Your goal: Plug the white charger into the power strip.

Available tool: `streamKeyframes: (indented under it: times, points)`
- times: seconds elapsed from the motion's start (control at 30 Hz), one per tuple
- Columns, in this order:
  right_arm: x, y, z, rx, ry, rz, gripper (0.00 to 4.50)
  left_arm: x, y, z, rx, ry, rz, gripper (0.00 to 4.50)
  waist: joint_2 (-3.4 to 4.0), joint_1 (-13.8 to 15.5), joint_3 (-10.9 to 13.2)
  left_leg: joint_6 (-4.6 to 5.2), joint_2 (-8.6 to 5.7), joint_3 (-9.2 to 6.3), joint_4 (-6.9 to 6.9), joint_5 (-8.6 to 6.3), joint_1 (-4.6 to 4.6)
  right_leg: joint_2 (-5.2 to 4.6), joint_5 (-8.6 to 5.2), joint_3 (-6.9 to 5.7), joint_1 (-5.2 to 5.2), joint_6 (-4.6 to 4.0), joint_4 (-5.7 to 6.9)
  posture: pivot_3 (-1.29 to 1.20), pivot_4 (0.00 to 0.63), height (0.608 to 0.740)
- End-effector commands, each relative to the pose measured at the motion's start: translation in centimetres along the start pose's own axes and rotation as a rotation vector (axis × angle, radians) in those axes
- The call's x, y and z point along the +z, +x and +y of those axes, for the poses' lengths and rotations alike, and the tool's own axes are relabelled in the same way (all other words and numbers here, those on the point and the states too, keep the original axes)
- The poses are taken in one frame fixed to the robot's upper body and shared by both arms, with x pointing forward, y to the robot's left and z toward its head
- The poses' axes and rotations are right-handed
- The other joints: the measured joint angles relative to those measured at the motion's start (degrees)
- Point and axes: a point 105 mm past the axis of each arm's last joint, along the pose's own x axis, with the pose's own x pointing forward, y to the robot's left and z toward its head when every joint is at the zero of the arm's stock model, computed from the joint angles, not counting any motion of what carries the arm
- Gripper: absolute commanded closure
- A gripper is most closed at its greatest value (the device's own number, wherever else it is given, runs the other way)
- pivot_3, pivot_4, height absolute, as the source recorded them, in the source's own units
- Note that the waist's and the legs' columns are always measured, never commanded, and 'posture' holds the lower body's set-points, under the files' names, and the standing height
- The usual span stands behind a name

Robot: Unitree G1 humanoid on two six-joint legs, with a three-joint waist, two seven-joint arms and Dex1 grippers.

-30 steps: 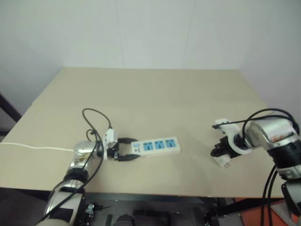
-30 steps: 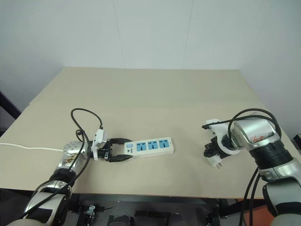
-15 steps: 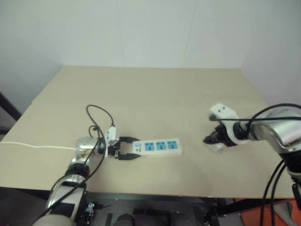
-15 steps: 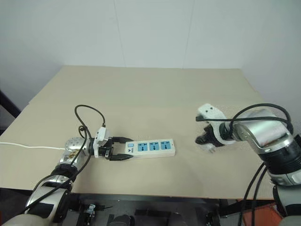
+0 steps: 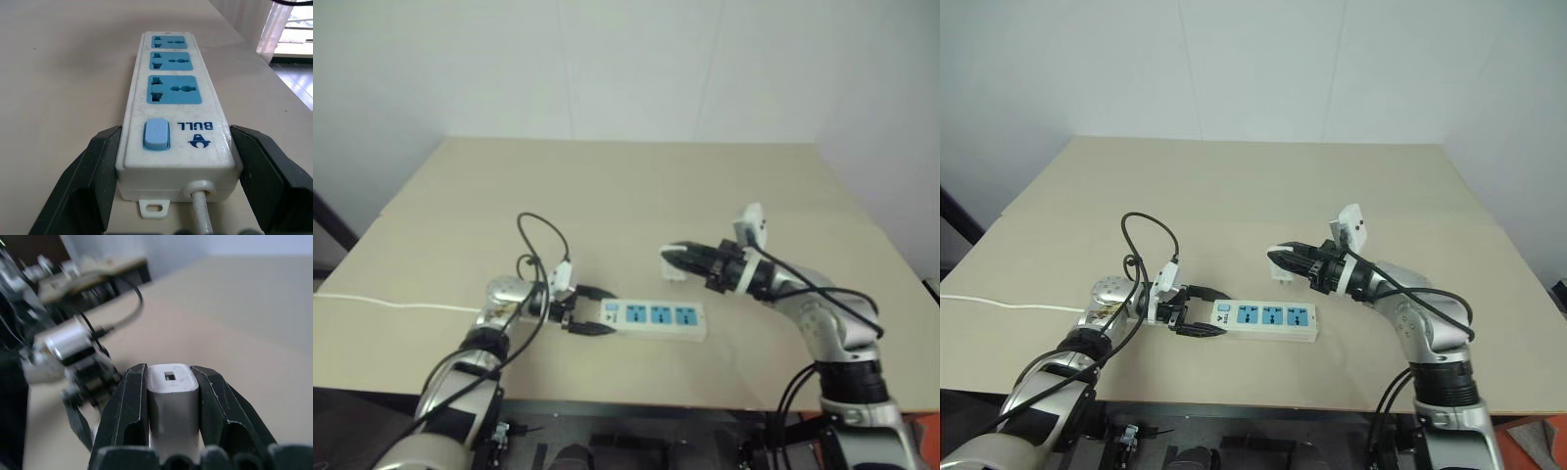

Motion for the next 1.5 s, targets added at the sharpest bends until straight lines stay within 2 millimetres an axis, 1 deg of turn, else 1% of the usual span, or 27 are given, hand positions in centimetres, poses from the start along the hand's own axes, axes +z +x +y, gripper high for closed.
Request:
streamKeyframes:
  times: [0.03,0.1,0.17,0.23,0.33,0.47,0.63,0.77,1.07,1.27,1.5]
  points:
    - [1.1,0.1,0.7,0.073,0.008,-0.147,3.39,-0.5,0.5,-0.7,-0.056,-0.016,0.029,1.29,0.00,-0.04,0.00,0.00,0.00,0.00,0.00,0.00,0.00,0.01,0.00,-0.01,0.00,0.00,0.00,0.00,0.150,0.740]
    - [0.0,0.5,1.2,0.104,-0.001,-0.179,3.39,-0.6,0.4,-0.7,-0.055,-0.027,0.030,1.29,0.00,-0.03,0.00,0.00,0.00,0.00,-0.01,0.00,0.00,0.01,0.00,0.00,0.00,0.00,-0.01,0.00,0.150,0.740]
    - [-1.1,0.6,1.9,0.128,-0.054,-0.196,3.39,-0.5,0.4,-0.6,-0.053,-0.046,0.023,1.29,0.01,-0.02,0.00,0.00,0.00,0.00,-0.01,0.00,0.00,0.00,0.00,-0.01,-0.01,0.00,-0.01,0.00,0.150,0.740]
    - [-2.2,0.7,2.5,0.163,-0.071,-0.187,3.39,-0.3,0.4,-0.6,-0.053,-0.052,0.018,1.29,0.01,-0.09,0.00,0.00,0.00,0.00,0.00,0.00,-0.01,0.00,0.00,-0.01,-0.01,0.00,-0.01,0.00,0.150,0.740]
    - [-3.6,1.4,2.5,0.196,-0.088,-0.142,3.39,-0.2,0.3,-0.7,-0.057,-0.053,0.014,1.29,0.01,-0.38,0.00,0.00,0.00,0.01,0.01,0.00,0.03,0.01,0.00,0.01,-0.02,0.00,0.06,0.00,0.150,0.740]
    - [-4.7,2.4,2.0,0.232,-0.114,-0.098,3.39,-0.2,0.3,-0.8,-0.063,-0.052,0.019,1.29,0.01,-0.54,0.00,0.00,0.00,0.01,0.01,0.00,0.11,0.03,-0.02,0.02,-0.01,-0.02,0.23,0.00,0.150,0.740]
    - [-5.2,3.3,1.6,0.254,-0.134,-0.077,3.39,-0.2,0.3,-0.8,-0.067,-0.044,0.026,1.29,0.01,-0.55,0.00,-0.01,0.00,0.01,0.01,0.00,0.10,0.02,-0.03,0.02,-0.02,-0.03,0.24,0.00,0.150,0.740]
    - [-5.3,3.3,1.0,0.245,-0.138,-0.072,3.39,-0.2,0.3,-0.8,-0.066,-0.043,0.026,1.29,0.01,-0.53,0.00,-0.01,-0.01,0.01,0.01,0.00,0.10,0.02,-0.03,0.02,-0.03,-0.03,0.26,0.00,0.150,0.740]
    - [-6.3,2.9,1.2,0.256,-0.139,-0.035,3.39,-0.2,0.4,-0.8,-0.067,-0.051,0.024,1.29,0.01,-0.56,0.00,-0.01,-0.01,0.01,0.01,0.00,0.11,0.02,-0.03,0.03,-0.03,-0.03,0.33,0.00,0.150,0.740]
    - [-6.6,3.1,1.2,0.251,-0.152,-0.024,3.39,-0.2,0.4,-0.7,-0.063,-0.048,0.023,1.29,0.01,-0.56,0.00,-0.01,-0.01,0.01,0.01,0.00,0.12,0.02,-0.03,0.03,-0.03,-0.03,0.32,0.00,0.150,0.740]
    - [-6.5,3.3,1.2,0.256,-0.144,-0.029,3.39,-0.2,0.4,-0.7,-0.060,-0.050,0.022,1.29,0.01,-0.56,0.00,-0.01,-0.01,0.01,0.02,0.00,0.13,0.02,-0.03,0.04,-0.02,-0.03,0.33,0.00,0.150,0.740]
